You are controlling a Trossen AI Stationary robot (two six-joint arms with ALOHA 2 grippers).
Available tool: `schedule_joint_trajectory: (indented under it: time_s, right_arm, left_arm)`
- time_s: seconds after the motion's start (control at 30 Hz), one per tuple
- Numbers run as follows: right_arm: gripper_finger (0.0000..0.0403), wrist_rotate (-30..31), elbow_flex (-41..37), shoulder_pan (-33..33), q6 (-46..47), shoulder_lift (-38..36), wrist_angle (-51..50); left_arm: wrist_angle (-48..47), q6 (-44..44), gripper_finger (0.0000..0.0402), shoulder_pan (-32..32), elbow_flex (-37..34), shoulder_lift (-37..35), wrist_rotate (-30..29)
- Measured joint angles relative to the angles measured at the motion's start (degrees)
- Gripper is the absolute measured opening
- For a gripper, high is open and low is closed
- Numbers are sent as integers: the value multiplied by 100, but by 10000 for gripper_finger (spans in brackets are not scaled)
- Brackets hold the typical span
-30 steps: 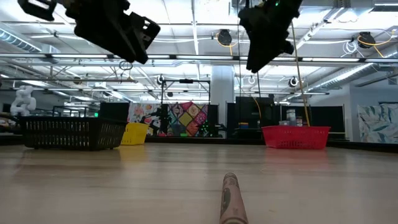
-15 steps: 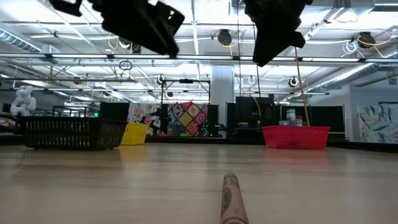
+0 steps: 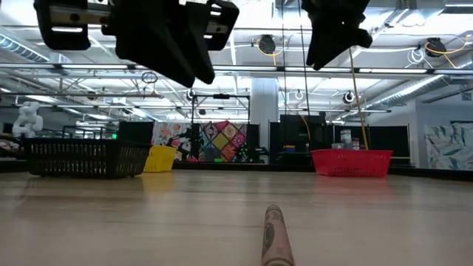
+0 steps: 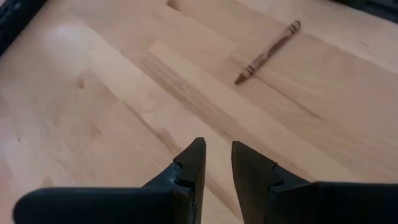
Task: Sort crayons
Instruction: Put the brown crayon into the yellow bin
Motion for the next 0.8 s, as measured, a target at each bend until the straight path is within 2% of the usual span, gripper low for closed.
schedule_joint_trajectory:
  time_s: [0.27,0.4,0.53,0.67,0.8]
  right_arm:
    - [96,37,0,-2,125,-38,9]
    - [96,45,0,-2,125,-36,11]
    - [96,34,0,-2,141,-36,15]
    - [96,-168,0,75,767,-36,119]
    - [96,-566,-2,347,1206,-36,510]
  left_arm:
    - [0,-33,77,3,0,-9,-428]
    - [20,-27,77,-15,0,-9,-419]
    - [29,14,77,-96,0,-9,-153]
    - [-129,-29,77,-267,2,-10,-119]
    - [-711,-54,77,-445,2,-129,-850]
